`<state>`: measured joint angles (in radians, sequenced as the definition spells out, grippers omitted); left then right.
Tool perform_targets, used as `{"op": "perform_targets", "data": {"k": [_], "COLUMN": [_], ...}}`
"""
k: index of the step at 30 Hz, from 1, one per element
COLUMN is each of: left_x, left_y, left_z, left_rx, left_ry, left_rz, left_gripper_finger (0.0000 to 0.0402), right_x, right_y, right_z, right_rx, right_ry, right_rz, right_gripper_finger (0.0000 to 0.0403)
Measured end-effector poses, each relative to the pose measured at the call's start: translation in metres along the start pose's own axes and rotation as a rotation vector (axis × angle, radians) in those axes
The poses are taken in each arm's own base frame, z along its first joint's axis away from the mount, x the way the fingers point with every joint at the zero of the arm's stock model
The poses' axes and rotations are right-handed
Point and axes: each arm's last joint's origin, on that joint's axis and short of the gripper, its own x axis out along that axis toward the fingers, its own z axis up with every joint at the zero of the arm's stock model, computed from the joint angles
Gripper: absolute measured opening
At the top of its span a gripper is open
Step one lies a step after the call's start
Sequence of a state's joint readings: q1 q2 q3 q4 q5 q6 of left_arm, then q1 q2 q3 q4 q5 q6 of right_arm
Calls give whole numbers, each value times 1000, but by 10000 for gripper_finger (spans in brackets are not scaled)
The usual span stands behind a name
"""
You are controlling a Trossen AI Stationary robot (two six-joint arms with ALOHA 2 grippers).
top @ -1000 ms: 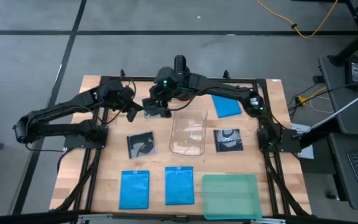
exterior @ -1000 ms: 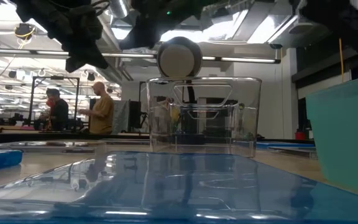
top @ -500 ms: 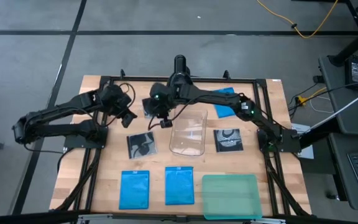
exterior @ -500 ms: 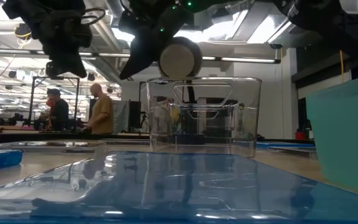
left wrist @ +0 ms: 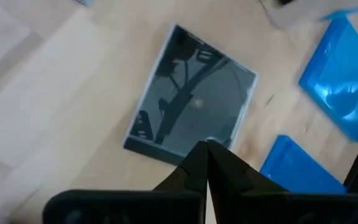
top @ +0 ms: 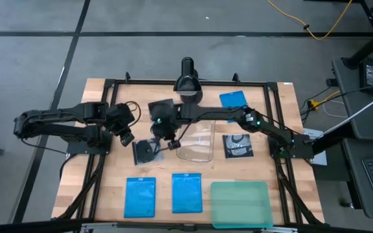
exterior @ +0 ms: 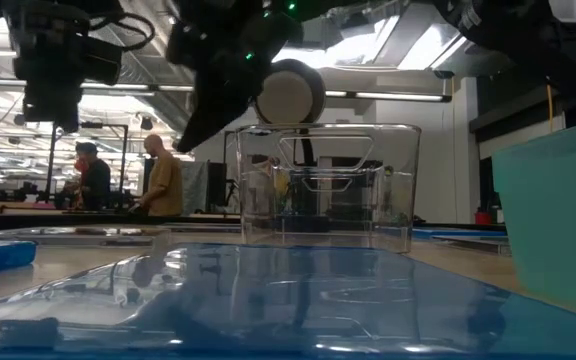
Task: Pick & place jewel cases by type
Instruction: Put the bottom left black CD case into the transparent bin
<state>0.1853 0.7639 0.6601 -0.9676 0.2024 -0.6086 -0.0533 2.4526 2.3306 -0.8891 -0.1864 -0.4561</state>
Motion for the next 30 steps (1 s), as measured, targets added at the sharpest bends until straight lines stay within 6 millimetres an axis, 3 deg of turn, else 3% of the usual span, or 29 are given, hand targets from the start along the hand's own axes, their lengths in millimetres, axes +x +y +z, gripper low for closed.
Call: {"op": "perform_targets", "data": {"k": [8,18,30], "left_x": [2,5,35], "left_y": [-13,-26,-47], "left_z": [-19,-43,-62], "left_rx": [-30,-149,-195], "left_ry": [56,13,32], "left_rz": [50,160,344], "left_gripper_finger": [57,152,180], "right_x": [30,43,50], "right_y": [21,21,22], "right_z": [-3,-10,-15], "right_rx": [-16,18,47], "right_ry": [57,88,125], "right_rz": [51,64,53], "right_gripper_finger": [64,64,64]}}
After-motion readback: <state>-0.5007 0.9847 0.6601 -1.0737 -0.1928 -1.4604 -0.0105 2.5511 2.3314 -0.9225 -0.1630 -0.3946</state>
